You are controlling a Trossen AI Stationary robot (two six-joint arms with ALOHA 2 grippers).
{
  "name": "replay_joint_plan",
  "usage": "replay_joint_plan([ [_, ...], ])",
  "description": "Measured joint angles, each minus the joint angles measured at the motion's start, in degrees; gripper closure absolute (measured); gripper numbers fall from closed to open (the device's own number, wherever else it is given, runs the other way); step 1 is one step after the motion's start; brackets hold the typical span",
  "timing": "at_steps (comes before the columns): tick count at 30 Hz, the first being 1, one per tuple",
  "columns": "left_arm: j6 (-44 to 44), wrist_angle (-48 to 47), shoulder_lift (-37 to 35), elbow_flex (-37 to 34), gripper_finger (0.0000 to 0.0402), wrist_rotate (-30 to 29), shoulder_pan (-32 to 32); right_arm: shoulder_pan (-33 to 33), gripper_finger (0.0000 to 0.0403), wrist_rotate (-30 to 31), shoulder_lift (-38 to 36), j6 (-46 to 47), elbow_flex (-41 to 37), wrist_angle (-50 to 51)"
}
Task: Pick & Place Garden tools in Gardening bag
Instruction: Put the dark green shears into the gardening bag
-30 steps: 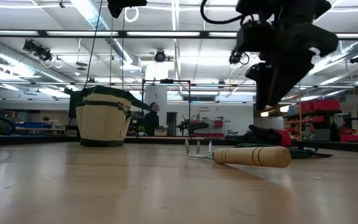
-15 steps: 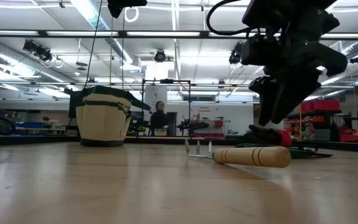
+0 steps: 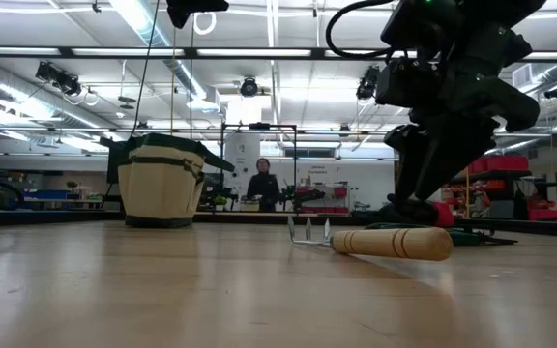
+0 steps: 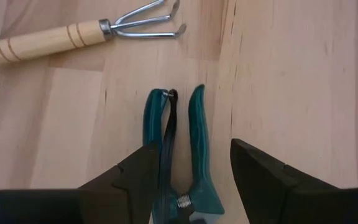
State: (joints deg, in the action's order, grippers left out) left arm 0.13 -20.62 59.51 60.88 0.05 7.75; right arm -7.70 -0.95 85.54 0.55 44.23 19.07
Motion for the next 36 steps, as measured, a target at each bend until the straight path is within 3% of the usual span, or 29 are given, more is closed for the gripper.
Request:
replay_joint_plan([
  [17, -1.4, -0.2, 0.0, 0.0, 0.0268, -0.5, 0.1, 1.1, 0.0205, -1.0, 5.7, 2.1, 0.0, -3.0],
  [36, -1.5, -0.3, 0.0, 0.0, 0.0268, -0.5, 0.1, 2.4, 0.0252, -1.3, 7.0, -0.9, 0.0, -2.8],
])
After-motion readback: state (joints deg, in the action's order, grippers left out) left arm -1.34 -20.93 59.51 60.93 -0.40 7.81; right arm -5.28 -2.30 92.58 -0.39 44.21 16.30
